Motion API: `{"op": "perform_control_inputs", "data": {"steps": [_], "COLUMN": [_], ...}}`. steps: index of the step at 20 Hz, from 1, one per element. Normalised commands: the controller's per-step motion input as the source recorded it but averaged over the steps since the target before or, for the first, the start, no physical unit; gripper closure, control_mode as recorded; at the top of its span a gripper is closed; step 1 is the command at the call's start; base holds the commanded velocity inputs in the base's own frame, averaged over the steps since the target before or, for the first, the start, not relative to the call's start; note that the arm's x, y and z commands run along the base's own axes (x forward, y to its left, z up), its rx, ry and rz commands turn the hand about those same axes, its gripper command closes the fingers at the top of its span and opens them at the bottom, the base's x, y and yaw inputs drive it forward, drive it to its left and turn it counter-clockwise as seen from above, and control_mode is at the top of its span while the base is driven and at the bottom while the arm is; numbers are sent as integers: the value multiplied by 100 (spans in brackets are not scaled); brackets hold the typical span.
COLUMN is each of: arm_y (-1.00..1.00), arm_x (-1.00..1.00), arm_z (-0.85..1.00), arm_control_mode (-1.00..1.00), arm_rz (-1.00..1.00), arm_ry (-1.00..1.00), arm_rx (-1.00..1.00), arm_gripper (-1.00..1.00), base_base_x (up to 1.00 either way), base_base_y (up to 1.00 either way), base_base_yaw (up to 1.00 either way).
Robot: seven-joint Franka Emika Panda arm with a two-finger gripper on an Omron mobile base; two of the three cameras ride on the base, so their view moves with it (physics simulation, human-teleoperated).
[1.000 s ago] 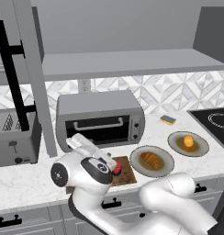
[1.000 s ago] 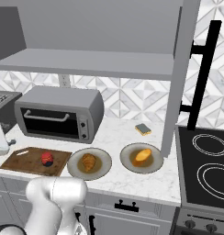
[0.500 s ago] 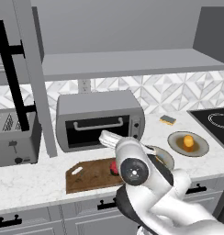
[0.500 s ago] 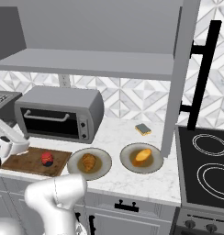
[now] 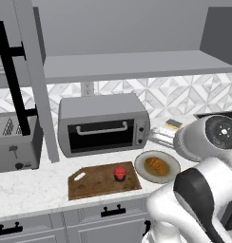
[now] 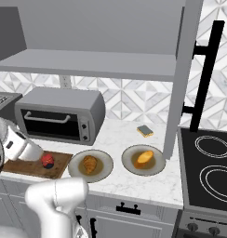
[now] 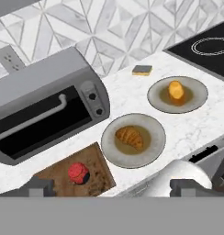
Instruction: From the different types of pastries on the counter, select a croissant and place it on the cutting board. Then retrieve a jar of jam from the cabinet and place it alongside the croissant on the cutting board.
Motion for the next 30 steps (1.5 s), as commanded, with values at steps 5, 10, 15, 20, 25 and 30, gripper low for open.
{"op": "perform_control_inputs", "data": {"steps": [5, 10, 15, 20, 25, 30], "arm_y": [-94, -32, -6, -25, -49, -28], "arm_x": [-25, 0, 0, 0, 4, 8], "arm_z": [6, -5, -56, -51, 31, 19], "arm_control_mode": [-100, -100, -100, -100, -100, -100], "arm_rz": [11, 9, 6, 31, 31, 23], "arm_ry": [47, 48, 18, 27, 12, 7], "arm_rx": [11, 3, -26, -26, 30, 21], "arm_gripper": [-100, -100, -100, -100, -100, -100], "base_base_x": [0, 0, 0, 0, 0, 0], "base_base_y": [0, 0, 0, 0, 0, 0], "base_base_yaw": [0, 0, 0, 0, 0, 0]}}
